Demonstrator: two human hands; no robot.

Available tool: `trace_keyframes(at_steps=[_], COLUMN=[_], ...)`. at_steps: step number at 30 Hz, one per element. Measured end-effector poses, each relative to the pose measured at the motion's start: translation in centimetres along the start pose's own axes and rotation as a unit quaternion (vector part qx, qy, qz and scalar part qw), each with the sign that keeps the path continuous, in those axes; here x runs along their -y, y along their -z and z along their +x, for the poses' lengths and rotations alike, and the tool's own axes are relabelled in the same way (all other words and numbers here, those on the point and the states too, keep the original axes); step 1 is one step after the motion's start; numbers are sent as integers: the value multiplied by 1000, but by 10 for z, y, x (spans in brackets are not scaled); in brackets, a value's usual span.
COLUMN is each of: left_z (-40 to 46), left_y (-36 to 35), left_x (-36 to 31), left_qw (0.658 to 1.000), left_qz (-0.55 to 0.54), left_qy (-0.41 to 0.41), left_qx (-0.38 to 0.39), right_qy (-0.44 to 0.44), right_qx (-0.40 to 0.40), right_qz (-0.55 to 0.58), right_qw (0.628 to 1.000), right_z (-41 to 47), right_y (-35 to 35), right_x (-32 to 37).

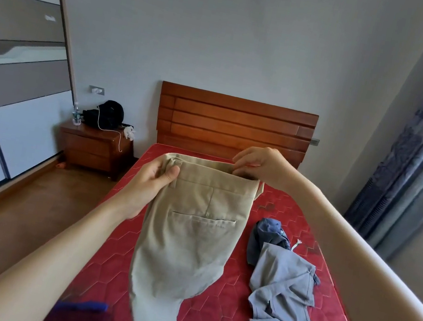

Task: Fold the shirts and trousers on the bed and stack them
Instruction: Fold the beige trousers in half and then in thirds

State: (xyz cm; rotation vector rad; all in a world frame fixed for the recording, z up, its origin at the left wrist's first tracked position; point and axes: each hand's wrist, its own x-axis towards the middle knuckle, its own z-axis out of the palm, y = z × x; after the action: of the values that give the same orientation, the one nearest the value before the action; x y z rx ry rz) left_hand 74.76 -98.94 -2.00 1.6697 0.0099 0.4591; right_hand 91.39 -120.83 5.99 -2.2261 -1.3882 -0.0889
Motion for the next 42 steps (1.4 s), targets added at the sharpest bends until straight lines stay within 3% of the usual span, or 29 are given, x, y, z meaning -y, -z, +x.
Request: trace_keyframes(at_steps=[4, 8, 11, 17, 22, 25, 31, 35, 42], left_z=[-4, -13, -23, -41, -41, -35, -8, 4, 4], left_y=[-5, -13, -18, -24, -34, -40, -40, -45, -46], left_x=[1, 11, 25, 44, 45, 35, -16, -34, -22], left_qw=[999, 996, 993, 982, 975, 972, 973, 980, 984], left_qz=[10, 51, 83, 146, 136, 103, 17, -38, -55], left_qy=[-31, -54, -67, -81, -104, -121, -159, -136, -127], left_qx=[-31, -43, -48, -89, -140, -171, -168, -141, -113], right_qy=[-60, -75, -41, -9, 32, 65, 75, 9, -63], right_qx=[114, 163, 102, -84, -257, -273, -330, -286, -132], right_qz=[55, -31, -118, -56, -48, -103, -77, -48, -17], right_qw=[990, 983, 987, 995, 965, 954, 938, 957, 989], right_z=[-5, -10, -24, -54, -49, -41, -26, -26, -39], right_y=[-7, -22, -44, -79, -74, -56, -3, 9, 14], right_x=[1, 8, 7, 1, 20, 35, 48, 48, 32])
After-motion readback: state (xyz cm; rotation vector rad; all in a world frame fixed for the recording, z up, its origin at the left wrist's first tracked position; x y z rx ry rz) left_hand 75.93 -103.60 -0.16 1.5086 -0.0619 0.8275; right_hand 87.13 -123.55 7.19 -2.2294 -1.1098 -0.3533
